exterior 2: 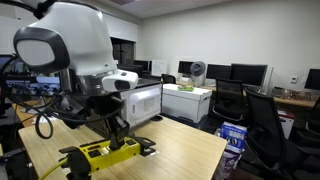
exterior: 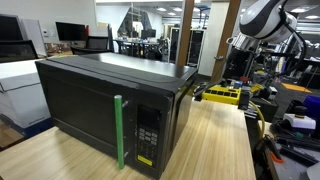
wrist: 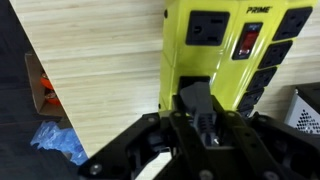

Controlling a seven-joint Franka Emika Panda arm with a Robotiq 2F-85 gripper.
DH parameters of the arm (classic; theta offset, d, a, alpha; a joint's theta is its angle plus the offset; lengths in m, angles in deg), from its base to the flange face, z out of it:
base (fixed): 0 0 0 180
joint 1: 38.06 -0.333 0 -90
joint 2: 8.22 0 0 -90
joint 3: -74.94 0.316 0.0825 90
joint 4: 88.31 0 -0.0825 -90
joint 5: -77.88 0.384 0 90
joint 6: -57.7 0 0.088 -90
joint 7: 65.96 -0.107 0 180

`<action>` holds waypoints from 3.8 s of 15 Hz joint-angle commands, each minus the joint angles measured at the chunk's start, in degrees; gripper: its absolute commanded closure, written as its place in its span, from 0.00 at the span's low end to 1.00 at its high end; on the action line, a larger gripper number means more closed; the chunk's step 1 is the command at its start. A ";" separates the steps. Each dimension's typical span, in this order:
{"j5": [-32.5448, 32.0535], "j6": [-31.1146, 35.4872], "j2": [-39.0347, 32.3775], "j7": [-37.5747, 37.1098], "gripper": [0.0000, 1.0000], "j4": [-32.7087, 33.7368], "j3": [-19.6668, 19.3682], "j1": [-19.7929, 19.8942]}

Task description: Unplug the grey cable

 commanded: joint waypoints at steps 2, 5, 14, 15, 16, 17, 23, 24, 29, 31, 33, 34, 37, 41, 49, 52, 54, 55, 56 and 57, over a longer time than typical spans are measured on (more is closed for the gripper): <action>0.52 0.55 -3.98 -1.67 0.92 1.84 -0.86 -0.74; 2.39 1.02 -6.76 -0.61 0.92 2.39 -0.52 -1.09; 8.56 5.29 -19.91 0.38 0.92 6.42 1.87 -1.85; 8.62 5.60 -21.42 0.13 0.92 7.06 1.94 -1.73; 8.58 5.79 -22.70 0.00 0.92 7.66 1.92 -1.60; 8.17 5.61 -22.49 -0.24 0.92 7.74 1.74 -1.67; 3.84 1.70 -3.38 -0.04 0.92 1.96 0.19 -2.00; 2.89 1.33 -0.78 -0.71 0.92 1.49 2.06 0.27; 3.79 1.29 3.65 0.06 0.92 -0.10 -0.09 -0.67; 6.69 1.78 0.90 2.24 0.92 -0.66 -1.59 -2.05; 10.93 2.18 -2.60 5.04 0.92 -0.80 -2.78 -3.51; 13.06 2.24 -4.52 6.66 0.92 -0.70 -3.11 -4.06; 18.38 2.63 -9.92 10.21 0.92 0.63 -2.66 -4.72; 24.74 4.07 -17.05 14.50 0.92 3.49 -1.11 -4.07; 20.75 5.18 -12.34 13.31 0.92 0.70 -2.90 -5.52; 14.10 6.54 -3.19 13.60 0.92 -3.29 -4.23 -6.03; 8.52 5.51 1.97 10.99 0.92 -4.77 -4.08 -4.75; 6.76 4.60 3.30 9.78 0.92 -4.80 -3.80 -4.02; 5.09 3.88 4.85 8.64 0.92 -4.96 -3.43 -3.22; 3.68 3.21 6.64 7.56 0.92 -5.19 -3.03 -2.39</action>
